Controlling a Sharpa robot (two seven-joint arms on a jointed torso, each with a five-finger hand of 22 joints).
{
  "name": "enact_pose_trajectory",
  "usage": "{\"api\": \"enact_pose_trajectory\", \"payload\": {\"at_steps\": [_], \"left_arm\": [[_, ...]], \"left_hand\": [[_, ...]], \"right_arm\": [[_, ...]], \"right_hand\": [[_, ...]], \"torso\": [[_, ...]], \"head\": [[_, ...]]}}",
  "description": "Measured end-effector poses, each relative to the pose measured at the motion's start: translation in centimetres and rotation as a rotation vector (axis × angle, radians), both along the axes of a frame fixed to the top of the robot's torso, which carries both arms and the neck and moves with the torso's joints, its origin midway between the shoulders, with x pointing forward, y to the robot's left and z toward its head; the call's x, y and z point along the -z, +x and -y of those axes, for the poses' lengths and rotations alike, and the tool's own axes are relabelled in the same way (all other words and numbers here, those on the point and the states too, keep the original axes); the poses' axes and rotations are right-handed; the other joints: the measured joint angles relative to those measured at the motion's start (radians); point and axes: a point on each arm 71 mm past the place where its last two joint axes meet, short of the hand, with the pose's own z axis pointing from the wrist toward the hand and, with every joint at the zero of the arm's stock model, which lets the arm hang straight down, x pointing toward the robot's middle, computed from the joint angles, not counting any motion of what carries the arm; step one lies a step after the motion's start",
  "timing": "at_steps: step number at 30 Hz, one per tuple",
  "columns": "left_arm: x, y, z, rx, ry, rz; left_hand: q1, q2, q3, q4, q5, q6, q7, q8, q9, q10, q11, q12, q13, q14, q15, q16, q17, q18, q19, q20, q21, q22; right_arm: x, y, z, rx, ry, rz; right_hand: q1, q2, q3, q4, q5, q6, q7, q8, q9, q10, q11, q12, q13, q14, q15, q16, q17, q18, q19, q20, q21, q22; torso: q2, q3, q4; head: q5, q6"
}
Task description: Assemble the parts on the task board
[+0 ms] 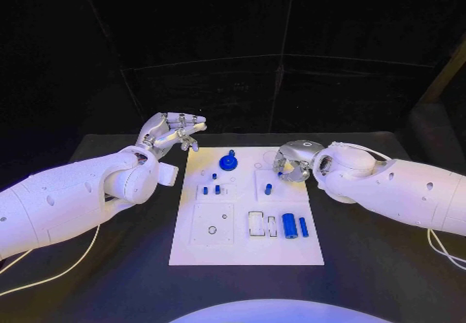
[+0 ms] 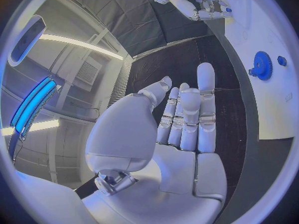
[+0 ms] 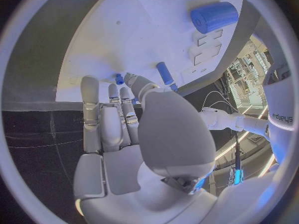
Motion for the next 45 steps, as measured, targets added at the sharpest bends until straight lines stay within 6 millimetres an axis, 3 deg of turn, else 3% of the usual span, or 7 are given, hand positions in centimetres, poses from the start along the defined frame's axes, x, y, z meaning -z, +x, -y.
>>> {"api": "enact_pose_trajectory", "payload": {"at_steps": [7,19,26,35,42,45], "left_arm": [[0.0,0.1,-0.1,-0.006,-0.011,-0.007],[0.1,0.2,-0.3,-0.013,-0.014,-0.015],[0.2,0.3,-0.4,-0.012,-0.013,-0.022],[0.4,0.4,-0.5,-0.008,-0.012,-0.035],[0.4,0.4,-0.6,-0.007,-0.011,-0.040],[0.4,0.4,-0.6,-0.007,-0.010,-0.041]], "left_hand": [[0.006,0.006,-0.003,-0.003,0.000,0.000,0.000,0.000,0.000,0.000,0.000,0.004,0.000,-0.009,-0.002,-0.005,-0.009,0.000,0.000,0.000,-0.006,-0.003],[0.012,0.012,-0.003,-0.003,0.000,0.000,0.000,0.006,0.000,-0.003,-0.003,0.004,0.000,-0.012,0.002,-0.012,-0.017,0.000,-0.004,0.004,-0.007,-0.004],[0.012,0.012,-0.005,-0.006,0.000,0.000,0.000,0.011,0.001,-0.007,0.000,0.010,0.000,-0.021,0.000,-0.012,-0.024,-0.001,-0.004,0.004,-0.007,-0.006],[0.012,0.012,-0.005,-0.006,0.000,0.000,0.000,0.011,0.001,-0.007,0.000,0.010,0.000,-0.021,0.000,-0.012,-0.027,-0.001,-0.007,0.000,-0.011,-0.006],[0.016,0.016,-0.005,-0.006,0.000,0.000,0.000,0.011,0.001,-0.011,-0.003,0.010,0.000,-0.021,0.000,-0.012,-0.028,-0.001,-0.007,0.000,-0.011,-0.007],[0.019,0.012,-0.005,-0.006,0.000,0.000,0.000,0.011,0.001,-0.011,-0.003,0.010,0.000,-0.021,0.000,-0.016,-0.029,-0.001,-0.007,0.000,-0.011,-0.007]], "right_arm": [[0.2,0.1,-0.2,0.000,-0.021,-0.014],[0.6,0.2,-0.7,-0.003,-0.058,0.004],[0.7,0.2,-1.0,-0.009,-0.074,0.025],[0.9,-0.4,-1.0,-0.020,-0.077,0.063],[0.8,-1.3,-0.6,-0.027,-0.064,0.090],[0.6,-1.5,-0.5,-0.029,-0.056,0.101]], "right_hand": [[0.014,0.014,0.025,-0.011,-0.020,0.038,-0.001,0.000,0.004,0.040,-0.011,0.001,-0.018,0.000,0.000,0.006,0.007,0.000,0.000,0.000,0.010,0.016],[0.025,0.025,0.079,-0.035,-0.076,0.067,-0.005,0.000,0.004,0.072,-0.015,0.005,-0.044,0.000,0.000,0.017,0.020,0.000,0.004,-0.004,0.034,0.040],[0.030,0.030,0.105,-0.061,-0.138,0.086,-0.012,0.000,0.004,0.095,-0.021,0.016,-0.052,0.004,-0.004,0.023,0.025,0.000,0.007,-0.007,0.047,0.056],[0.042,0.042,0.142,-0.098,-0.149,0.117,-0.019,0.011,0.007,0.117,-0.013,0.036,-0.054,0.004,-0.011,0.034,0.038,0.000,0.023,-0.016,0.076,0.098],[0.046,0.046,0.148,-0.105,-0.154,0.120,-0.016,0.011,0.006,0.117,-0.013,0.037,-0.053,0.004,-0.011,0.034,0.039,0.000,0.023,-0.016,0.082,0.107],[0.046,0.046,0.153,-0.109,-0.155,0.120,-0.016,0.011,0.006,0.117,-0.013,0.040,-0.053,0.004,-0.011,0.034,0.039,-0.010,0.027,-0.020,0.082,0.108]], "torso": [[0.000,0.0004,-0.0001],[-0.001,-0.0001,-0.0003],[-0.001,-0.0005,-0.0003],[-0.001,-0.0001,-0.0006],[-0.001,0.0003,-0.0015],[-0.001,0.0000,-0.0016]], "head": [[-0.001,-0.003],[-0.003,-0.010],[-0.002,-0.014],[-0.002,-0.014],[-0.002,-0.012],[-0.003,-0.012]]}}
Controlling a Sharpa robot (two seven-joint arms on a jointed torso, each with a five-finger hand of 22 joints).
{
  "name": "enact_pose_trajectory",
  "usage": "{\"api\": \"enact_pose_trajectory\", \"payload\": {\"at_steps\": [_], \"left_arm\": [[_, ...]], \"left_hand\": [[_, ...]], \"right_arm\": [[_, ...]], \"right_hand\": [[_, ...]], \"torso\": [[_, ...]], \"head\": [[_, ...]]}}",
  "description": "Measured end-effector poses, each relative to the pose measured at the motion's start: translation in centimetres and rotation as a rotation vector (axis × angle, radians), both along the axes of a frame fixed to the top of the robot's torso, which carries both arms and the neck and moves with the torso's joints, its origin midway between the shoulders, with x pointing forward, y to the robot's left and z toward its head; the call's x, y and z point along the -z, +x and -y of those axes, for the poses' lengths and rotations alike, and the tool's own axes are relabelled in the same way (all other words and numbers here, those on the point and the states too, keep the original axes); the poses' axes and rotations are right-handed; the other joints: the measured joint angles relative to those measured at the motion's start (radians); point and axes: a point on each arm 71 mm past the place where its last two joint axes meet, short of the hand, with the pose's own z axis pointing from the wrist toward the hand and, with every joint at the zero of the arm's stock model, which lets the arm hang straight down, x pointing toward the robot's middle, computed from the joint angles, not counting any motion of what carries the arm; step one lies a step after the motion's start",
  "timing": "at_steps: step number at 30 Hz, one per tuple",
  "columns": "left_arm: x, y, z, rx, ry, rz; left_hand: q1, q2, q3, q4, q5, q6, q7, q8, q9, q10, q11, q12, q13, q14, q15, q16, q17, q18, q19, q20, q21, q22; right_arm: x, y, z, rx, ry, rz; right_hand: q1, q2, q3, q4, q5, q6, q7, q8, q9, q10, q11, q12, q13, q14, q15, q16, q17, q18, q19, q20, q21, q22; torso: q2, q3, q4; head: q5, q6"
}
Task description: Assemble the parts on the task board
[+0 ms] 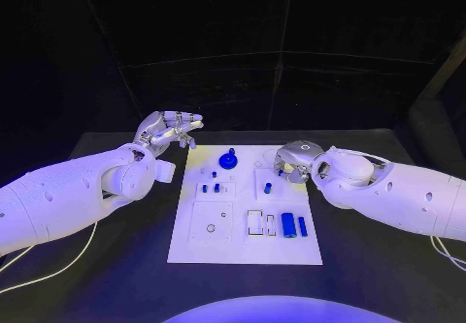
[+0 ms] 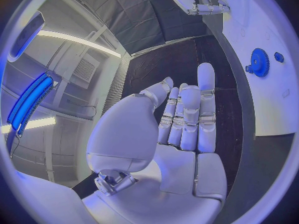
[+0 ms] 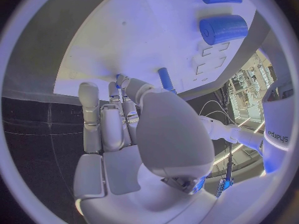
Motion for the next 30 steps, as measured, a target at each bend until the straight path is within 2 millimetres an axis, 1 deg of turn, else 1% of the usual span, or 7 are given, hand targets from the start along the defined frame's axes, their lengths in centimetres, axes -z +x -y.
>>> {"api": "enact_pose_trajectory", "payload": {"at_steps": [1,7,14,20,25,30], "left_arm": [[0.0,0.0,0.0,0.000,0.000,0.000],[0.0,0.0,-0.1,-0.001,0.000,-0.002],[0.0,0.1,-0.2,-0.003,0.002,-0.002],[0.1,0.1,-0.3,-0.005,0.003,-0.003],[0.0,0.1,-0.4,-0.007,0.003,-0.003],[0.0,0.0,-0.2,-0.003,0.001,-0.004]], "left_hand": [[0.001,-0.001,0.000,0.000,0.000,0.000,0.000,0.000,0.000,0.000,0.000,0.000,0.000,0.000,0.000,0.000,0.000,0.000,0.000,0.000,0.000,0.000],[0.001,-0.001,0.000,0.000,0.000,0.000,0.000,0.000,0.000,0.000,0.000,0.000,-0.001,0.000,0.000,0.000,0.000,0.000,0.000,0.000,0.000,0.000],[0.001,-0.001,-0.003,-0.003,0.000,0.000,0.000,0.000,0.000,0.000,0.000,0.000,-0.001,0.000,0.000,0.000,-0.001,0.000,0.000,0.000,0.000,0.000],[0.001,-0.001,-0.003,-0.003,0.000,0.000,0.000,0.000,0.000,0.000,0.000,0.000,-0.001,0.000,0.000,0.000,-0.001,0.000,0.000,0.000,0.000,0.000],[0.001,-0.001,-0.003,-0.003,0.000,0.000,0.000,0.000,0.000,0.000,0.000,0.000,-0.001,0.000,0.000,0.000,-0.002,0.000,0.000,0.000,0.000,-0.001],[0.001,-0.001,-0.003,-0.003,0.000,0.000,0.000,0.000,0.000,0.000,0.000,0.000,-0.001,0.000,0.000,0.000,-0.002,0.000,0.000,0.000,0.000,-0.001]], "right_arm": [[-0.1,-0.1,0.0,-0.001,0.003,0.004],[-0.6,-0.6,0.2,-0.006,0.025,0.029],[-1.3,-1.1,0.4,-0.008,0.048,0.050],[-2.8,-1.7,0.4,-0.014,0.087,0.072],[-4.4,-2.5,-0.6,-0.037,0.139,0.086],[-5.9,-3.7,-2.7,-0.086,0.202,0.090]], "right_hand": [[0.000,0.000,0.000,0.000,0.000,0.000,0.000,0.000,0.000,0.000,0.000,0.000,0.000,0.000,0.000,0.000,0.000,-0.006,0.000,0.000,0.000,0.000],[0.000,0.000,0.009,-0.009,-0.002,0.000,0.000,0.000,0.000,0.000,0.000,0.000,0.004,0.000,0.000,0.006,0.000,-0.006,0.000,0.000,0.006,0.005],[0.000,0.000,0.009,-0.010,0.001,0.000,0.000,0.000,0.000,0.000,0.000,0.000,0.003,0.000,0.000,0.006,0.002,-0.006,0.000,0.000,0.007,0.008],[0.000,0.000,0.015,-0.015,0.001,0.000,0.000,0.000,0.000,0.000,0.000,-0.001,0.002,0.000,0.000,0.006,0.003,-0.006,0.003,0.003,0.011,0.011],[0.000,0.000,0.016,-0.016,0.001,0.000,0.000,0.000,0.000,0.000,0.000,-0.002,0.002,0.000,0.000,0.006,0.003,-0.006,0.003,0.003,0.011,0.013],[0.000,0.000,0.022,-0.022,0.001,0.000,0.000,0.000,-0.001,0.000,0.000,-0.004,0.002,0.000,0.000,0.006,0.004,-0.006,0.003,0.003,0.017,0.015]], "torso": [[0.000,-0.0001,0.0000],[0.000,-0.0007,0.0000],[0.000,-0.0013,0.0011],[0.000,-0.0013,0.0012],[-0.001,-0.0013,0.0012],[-0.001,-0.0018,0.0012]], "head": [[-0.001,0.000],[-0.005,0.002],[-0.007,0.004],[-0.007,0.005],[-0.007,0.006],[-0.006,0.008]]}}
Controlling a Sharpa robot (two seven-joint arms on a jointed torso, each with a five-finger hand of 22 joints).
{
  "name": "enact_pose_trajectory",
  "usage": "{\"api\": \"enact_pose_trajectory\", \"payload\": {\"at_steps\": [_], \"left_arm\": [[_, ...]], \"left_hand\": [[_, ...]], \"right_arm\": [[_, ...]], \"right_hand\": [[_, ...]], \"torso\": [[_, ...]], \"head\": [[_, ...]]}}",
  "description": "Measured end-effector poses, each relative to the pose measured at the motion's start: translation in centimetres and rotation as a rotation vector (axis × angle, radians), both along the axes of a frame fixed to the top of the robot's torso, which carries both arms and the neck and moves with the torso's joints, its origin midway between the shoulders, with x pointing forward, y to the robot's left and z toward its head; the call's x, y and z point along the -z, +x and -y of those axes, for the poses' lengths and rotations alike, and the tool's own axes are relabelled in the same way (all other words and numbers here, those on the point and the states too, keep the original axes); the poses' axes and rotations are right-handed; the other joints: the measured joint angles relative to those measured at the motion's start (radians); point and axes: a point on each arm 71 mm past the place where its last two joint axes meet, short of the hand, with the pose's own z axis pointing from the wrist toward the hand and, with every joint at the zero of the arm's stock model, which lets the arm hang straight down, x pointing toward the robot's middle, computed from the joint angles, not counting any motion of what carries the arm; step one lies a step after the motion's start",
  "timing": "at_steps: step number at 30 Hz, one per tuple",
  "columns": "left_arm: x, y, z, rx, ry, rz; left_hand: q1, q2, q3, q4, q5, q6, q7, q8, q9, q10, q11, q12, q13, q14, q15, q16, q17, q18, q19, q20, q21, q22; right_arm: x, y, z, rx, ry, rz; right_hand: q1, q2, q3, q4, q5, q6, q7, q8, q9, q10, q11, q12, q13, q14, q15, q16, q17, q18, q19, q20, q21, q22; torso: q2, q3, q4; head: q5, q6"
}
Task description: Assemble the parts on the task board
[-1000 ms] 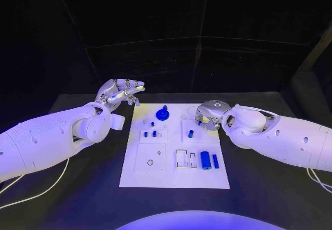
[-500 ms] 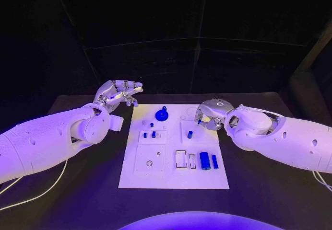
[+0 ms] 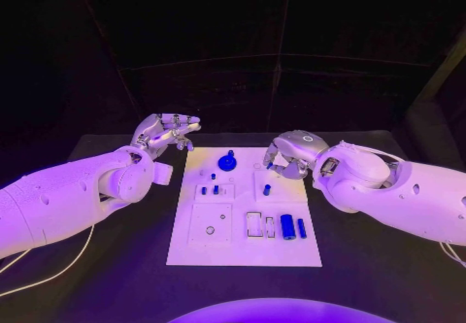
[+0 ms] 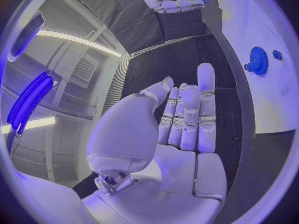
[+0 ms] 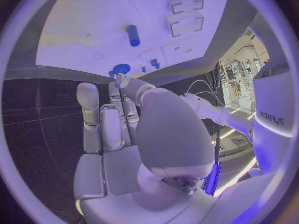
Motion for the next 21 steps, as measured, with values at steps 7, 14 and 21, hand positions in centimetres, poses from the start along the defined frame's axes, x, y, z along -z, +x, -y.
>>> {"api": "enact_pose_trajectory", "payload": {"at_steps": [7,14,21], "left_arm": [[0.0,-0.1,0.4,0.010,-0.004,-0.001],[-0.1,-0.2,0.9,0.019,-0.008,-0.001],[-0.1,-0.2,1.2,0.024,-0.011,-0.001]], "left_hand": [[0.000,0.000,0.000,0.000,0.000,0.000,0.000,0.000,0.000,0.000,0.000,0.000,0.000,-0.004,-0.004,0.000,0.000,0.000,0.000,0.000,0.000,0.000],[0.000,0.000,0.000,0.000,0.000,0.000,0.000,0.000,0.000,0.000,0.000,0.000,0.000,-0.004,-0.004,0.000,0.000,0.000,0.000,0.000,0.000,0.000],[0.000,0.000,0.000,0.000,0.000,0.000,0.000,0.000,0.000,0.000,0.000,0.000,0.000,-0.004,-0.004,0.000,0.000,0.000,0.000,0.000,0.000,0.000]], "right_arm": [[-0.6,-1.1,-4.0,-0.081,0.062,-0.031],[1.5,-2.1,-7.1,-0.145,0.052,-0.104],[4.0,-2.8,-9.0,-0.186,0.023,-0.169]], "right_hand": [[0.000,0.000,0.004,0.003,0.002,0.000,0.000,-0.005,0.000,0.000,0.000,-0.003,0.000,0.000,0.000,0.000,-0.001,0.000,0.000,0.000,0.000,-0.001],[0.000,0.000,0.004,0.003,0.002,0.000,0.000,-0.005,0.000,0.000,0.000,-0.001,0.000,0.000,0.000,0.000,-0.003,0.000,0.000,0.000,0.000,-0.006],[0.000,0.000,0.004,0.002,0.002,0.000,0.000,-0.005,-0.001,0.000,0.000,0.000,-0.002,0.000,0.000,0.000,-0.003,0.000,0.000,0.000,0.000,-0.007]], "torso": [[0.000,-0.0014,0.0030],[0.001,-0.0021,0.0030],[0.002,-0.0004,0.0016]], "head": [[0.009,-0.002],[0.029,-0.006],[0.047,-0.013]]}}
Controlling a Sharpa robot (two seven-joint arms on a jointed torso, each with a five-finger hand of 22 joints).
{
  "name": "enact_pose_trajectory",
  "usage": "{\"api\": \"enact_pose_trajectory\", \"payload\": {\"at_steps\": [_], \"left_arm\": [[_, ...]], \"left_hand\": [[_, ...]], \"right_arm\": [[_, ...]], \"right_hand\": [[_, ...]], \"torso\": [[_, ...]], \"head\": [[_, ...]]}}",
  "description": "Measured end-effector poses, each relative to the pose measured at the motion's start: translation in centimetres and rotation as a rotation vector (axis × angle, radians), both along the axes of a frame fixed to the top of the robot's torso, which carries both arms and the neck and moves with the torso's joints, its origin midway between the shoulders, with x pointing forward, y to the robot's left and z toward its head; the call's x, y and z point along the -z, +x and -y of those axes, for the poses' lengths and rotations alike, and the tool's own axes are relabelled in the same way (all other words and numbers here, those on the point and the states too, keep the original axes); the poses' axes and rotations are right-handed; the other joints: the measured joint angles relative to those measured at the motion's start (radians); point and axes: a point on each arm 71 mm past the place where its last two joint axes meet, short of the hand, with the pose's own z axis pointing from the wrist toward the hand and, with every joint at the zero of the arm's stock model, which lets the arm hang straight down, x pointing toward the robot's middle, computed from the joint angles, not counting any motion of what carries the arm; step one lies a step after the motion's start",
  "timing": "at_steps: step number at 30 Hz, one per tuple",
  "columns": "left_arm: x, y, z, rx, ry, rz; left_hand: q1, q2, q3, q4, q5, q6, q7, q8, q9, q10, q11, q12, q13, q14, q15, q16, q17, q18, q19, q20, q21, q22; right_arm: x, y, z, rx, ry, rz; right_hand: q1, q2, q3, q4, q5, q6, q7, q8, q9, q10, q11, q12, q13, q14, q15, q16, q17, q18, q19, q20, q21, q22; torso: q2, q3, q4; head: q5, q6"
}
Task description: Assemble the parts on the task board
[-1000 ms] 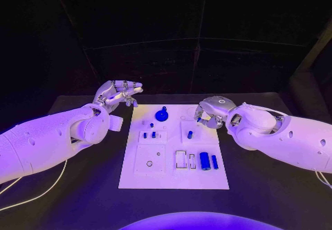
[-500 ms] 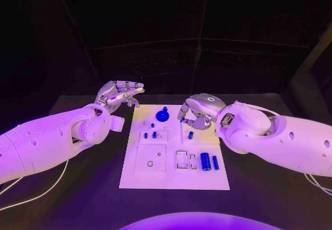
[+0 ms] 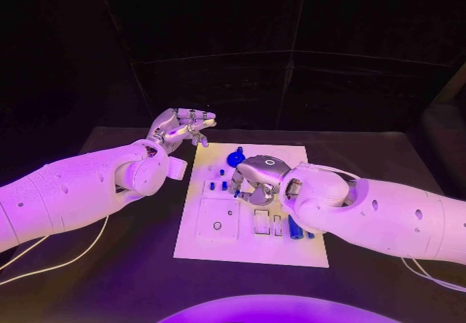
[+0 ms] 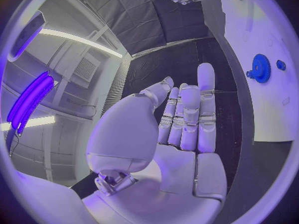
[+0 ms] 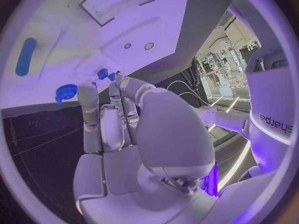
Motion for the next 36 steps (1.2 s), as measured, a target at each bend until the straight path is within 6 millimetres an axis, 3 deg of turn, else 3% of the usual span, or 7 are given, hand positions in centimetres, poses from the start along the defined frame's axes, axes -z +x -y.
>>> {"api": "enact_pose_trajectory", "payload": {"at_steps": [12,36], "left_arm": [[0.0,0.0,0.4,0.006,-0.003,0.000],[0.1,0.2,0.3,0.007,-0.001,-0.004]], "left_hand": [[0.000,0.000,0.003,-0.003,0.000,0.000,0.000,0.000,0.000,0.000,0.000,0.000,0.000,0.000,0.000,0.000,0.000,0.000,0.000,0.000,0.000,-0.001],[0.004,-0.004,-0.003,-0.008,0.000,0.000,0.000,0.000,0.000,-0.004,0.004,0.005,-0.001,-0.004,0.004,0.000,-0.001,0.000,0.000,0.000,0.000,-0.001]], "right_arm": [[2.6,-0.2,-1.5,-0.033,-0.039,-0.056],[3.2,-0.4,-2.0,-0.059,-0.058,-0.062]], "right_hand": [[-0.001,0.000,0.003,-0.003,0.000,0.000,0.000,0.000,0.000,0.000,0.000,0.000,0.000,0.000,0.000,0.000,-0.002,0.000,-0.004,0.004,0.000,-0.003],[-0.016,-0.005,0.005,0.000,-0.003,-0.004,0.004,-0.004,-0.001,0.000,0.000,-0.004,0.001,0.000,0.000,0.000,-0.002,0.000,-0.004,0.004,0.000,-0.005]], "torso": [[0.000,0.0019,-0.0013],[0.000,0.0014,-0.0021]], "head": [[0.018,-0.007],[0.025,-0.015]]}}
